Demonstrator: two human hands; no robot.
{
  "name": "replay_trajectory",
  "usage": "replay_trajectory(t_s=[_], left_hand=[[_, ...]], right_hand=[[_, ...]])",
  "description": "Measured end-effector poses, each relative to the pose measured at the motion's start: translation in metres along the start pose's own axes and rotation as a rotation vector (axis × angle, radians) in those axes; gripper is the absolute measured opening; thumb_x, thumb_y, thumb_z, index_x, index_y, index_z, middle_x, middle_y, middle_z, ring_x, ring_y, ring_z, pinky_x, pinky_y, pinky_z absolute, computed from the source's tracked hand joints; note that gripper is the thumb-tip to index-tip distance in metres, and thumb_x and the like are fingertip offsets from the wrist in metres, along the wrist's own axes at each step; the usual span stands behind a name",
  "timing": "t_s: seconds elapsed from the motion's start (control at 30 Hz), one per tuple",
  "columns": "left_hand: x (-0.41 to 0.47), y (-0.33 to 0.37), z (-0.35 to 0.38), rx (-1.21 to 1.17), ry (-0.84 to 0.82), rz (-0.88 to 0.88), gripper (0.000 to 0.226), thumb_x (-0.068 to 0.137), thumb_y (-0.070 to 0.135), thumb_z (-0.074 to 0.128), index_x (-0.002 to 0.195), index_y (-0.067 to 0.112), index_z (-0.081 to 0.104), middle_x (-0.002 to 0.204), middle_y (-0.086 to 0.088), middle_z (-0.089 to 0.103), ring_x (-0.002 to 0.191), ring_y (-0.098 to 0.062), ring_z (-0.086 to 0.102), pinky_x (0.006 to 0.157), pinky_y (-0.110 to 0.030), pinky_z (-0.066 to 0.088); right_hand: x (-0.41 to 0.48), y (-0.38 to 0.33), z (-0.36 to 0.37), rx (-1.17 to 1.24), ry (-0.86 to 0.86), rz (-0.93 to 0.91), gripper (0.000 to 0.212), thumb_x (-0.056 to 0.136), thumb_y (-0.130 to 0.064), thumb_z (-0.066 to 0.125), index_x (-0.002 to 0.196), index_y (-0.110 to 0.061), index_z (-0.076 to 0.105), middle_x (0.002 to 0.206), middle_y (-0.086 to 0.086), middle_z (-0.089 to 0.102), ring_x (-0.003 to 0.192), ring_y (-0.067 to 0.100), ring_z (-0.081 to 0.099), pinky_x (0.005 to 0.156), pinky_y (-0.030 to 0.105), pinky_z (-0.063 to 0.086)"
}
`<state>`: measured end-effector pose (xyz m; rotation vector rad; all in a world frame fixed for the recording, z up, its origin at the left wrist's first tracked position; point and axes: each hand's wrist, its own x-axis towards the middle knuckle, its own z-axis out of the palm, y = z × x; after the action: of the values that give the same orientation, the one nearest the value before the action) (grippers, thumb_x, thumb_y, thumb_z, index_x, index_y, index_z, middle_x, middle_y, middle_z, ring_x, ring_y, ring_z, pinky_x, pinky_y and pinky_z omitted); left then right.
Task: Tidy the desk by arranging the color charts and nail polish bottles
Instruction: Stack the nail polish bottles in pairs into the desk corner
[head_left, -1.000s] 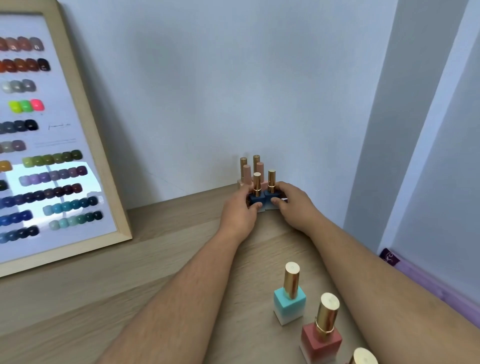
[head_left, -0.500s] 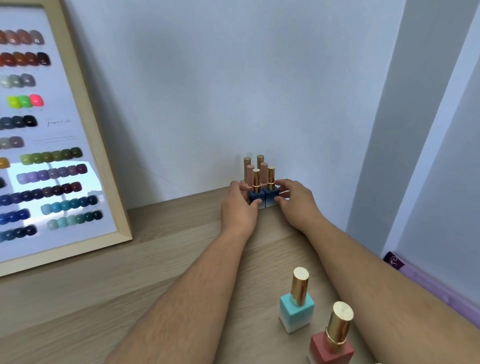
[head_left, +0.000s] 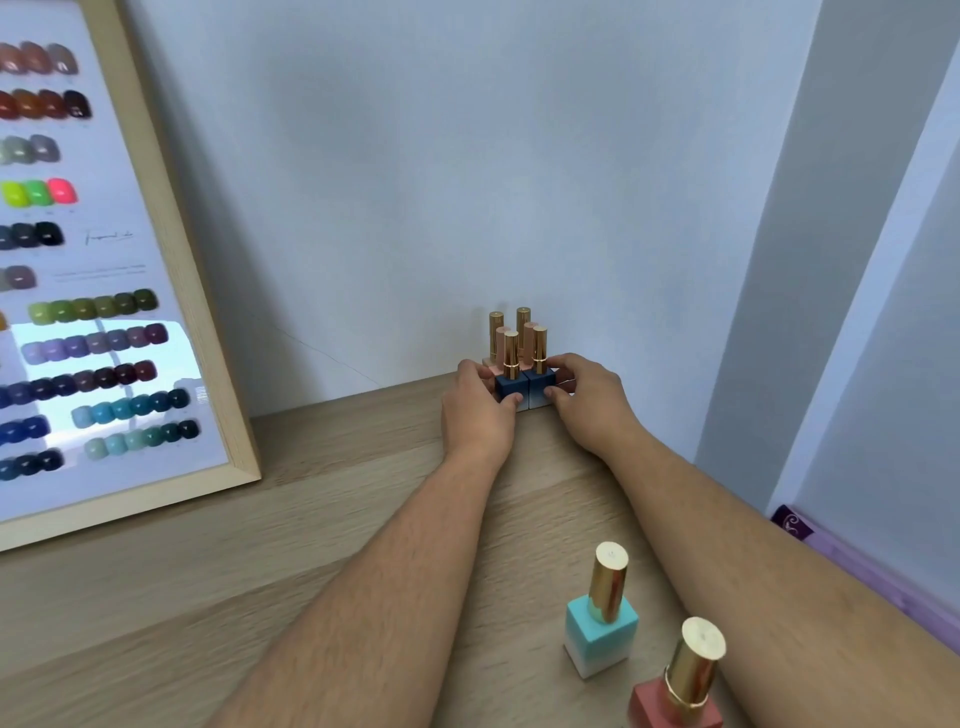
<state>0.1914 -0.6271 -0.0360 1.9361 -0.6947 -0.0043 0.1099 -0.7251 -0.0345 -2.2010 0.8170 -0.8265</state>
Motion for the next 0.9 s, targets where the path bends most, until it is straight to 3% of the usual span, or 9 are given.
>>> replay_trajectory(t_s=[0.4,0.9], left_hand=[[0.010,0.001,0.003,0.003,0.006,-0.012,0.033,0.080,0.019,0.070,0.106,0.012,0.050,0.105,-0.006,0.063,0.094,-0.022,0.060,0.077,-0.030,0.045],[0.014,-0.001,0.001,0.006,0.017,-0.036,0.036,0.080,0.022,0.071,0.108,0.014,0.050,0.102,-0.003,0.059,0.092,-0.018,0.057,0.076,-0.028,0.045]], right_hand=[[0.012,0.001,0.007,0.026,0.011,0.006,0.034,0.088,-0.008,0.057,0.121,-0.016,0.056,0.118,0.008,0.062,0.089,0.012,0.052,0.082,0.019,0.036],[0.008,0.000,0.007,0.035,0.029,0.005,0.036,0.090,-0.011,0.054,0.126,-0.016,0.053,0.121,0.006,0.061,0.093,0.009,0.052,0.083,0.019,0.038]])
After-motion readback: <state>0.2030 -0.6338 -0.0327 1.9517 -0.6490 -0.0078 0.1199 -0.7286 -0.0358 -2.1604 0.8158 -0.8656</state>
